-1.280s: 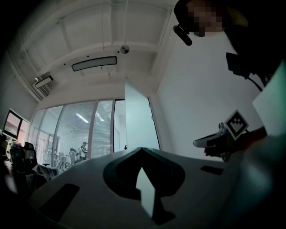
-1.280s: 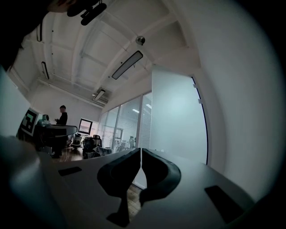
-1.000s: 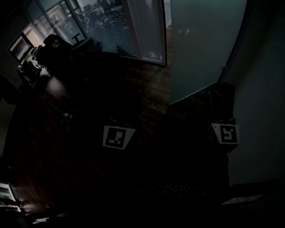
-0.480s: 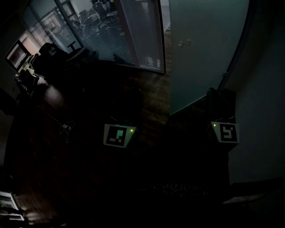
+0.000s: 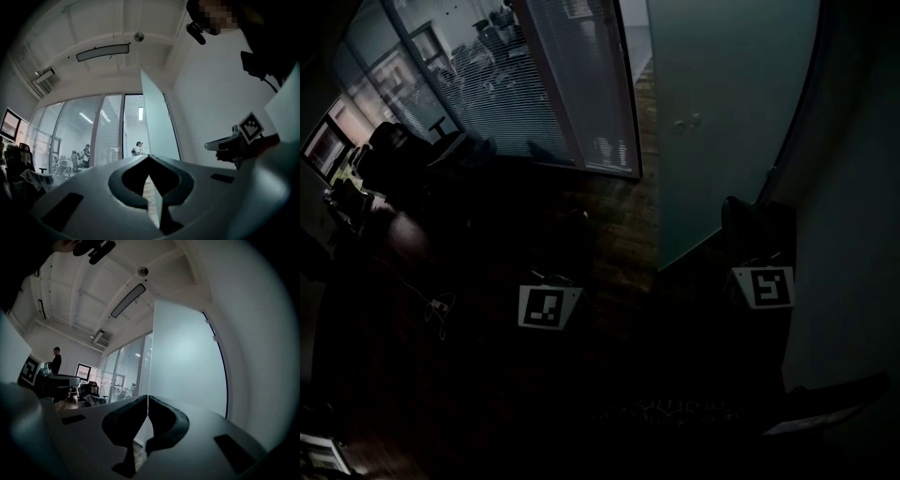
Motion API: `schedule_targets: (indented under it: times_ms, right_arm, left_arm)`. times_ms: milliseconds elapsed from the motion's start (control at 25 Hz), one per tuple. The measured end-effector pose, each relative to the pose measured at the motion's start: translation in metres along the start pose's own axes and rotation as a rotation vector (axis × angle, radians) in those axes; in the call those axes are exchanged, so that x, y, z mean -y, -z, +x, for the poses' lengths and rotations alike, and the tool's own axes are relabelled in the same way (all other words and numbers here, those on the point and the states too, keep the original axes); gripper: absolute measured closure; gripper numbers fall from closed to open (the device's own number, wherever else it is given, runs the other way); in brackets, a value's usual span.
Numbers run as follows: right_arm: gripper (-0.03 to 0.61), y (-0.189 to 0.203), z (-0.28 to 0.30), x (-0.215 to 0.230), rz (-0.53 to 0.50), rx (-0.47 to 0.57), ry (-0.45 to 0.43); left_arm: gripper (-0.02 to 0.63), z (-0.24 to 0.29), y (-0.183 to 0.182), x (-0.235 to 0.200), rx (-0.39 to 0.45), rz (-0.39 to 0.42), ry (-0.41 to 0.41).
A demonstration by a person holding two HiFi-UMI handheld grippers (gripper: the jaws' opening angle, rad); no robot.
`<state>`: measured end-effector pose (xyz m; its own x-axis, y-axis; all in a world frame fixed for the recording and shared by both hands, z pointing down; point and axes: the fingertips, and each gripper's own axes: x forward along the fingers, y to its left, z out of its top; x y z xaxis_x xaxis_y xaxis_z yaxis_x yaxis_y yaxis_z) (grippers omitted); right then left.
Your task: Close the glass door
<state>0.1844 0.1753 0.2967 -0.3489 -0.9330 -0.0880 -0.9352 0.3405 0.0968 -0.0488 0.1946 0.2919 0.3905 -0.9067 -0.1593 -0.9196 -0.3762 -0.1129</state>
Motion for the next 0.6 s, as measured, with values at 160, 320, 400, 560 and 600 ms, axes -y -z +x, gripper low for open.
schedule_targets:
  times_ms: [160, 320, 400, 560, 600]
  right_arm:
    - [0.575, 0.003, 0.021, 0.007, 0.008, -0.005, 0.008]
    - [0.575, 0.01, 0.035, 0.011, 0.014, -0.009, 0.006]
    - [0.575, 0.011, 0.044, 0.014, 0.015, -0.012, 0.006]
    - [0.575, 0.016, 0.065, 0.023, 0.007, -0.019, 0.003]
    - [0.575, 0.018, 0.071, 0.024, 0.005, -0.021, 0.0]
  left_arm:
    - [0.612, 0.024, 0.001, -0.006, 0.002, 0.011, 0.033]
    - [0.612, 0.039, 0.007, -0.008, -0.004, 0.014, 0.051]
    - [0.612, 0.048, 0.009, -0.01, -0.009, 0.013, 0.058]
    - [0.612, 0.065, 0.017, -0.02, -0.013, 0.006, 0.047]
    - [0.612, 0.068, 0.019, -0.023, -0.014, 0.006, 0.04]
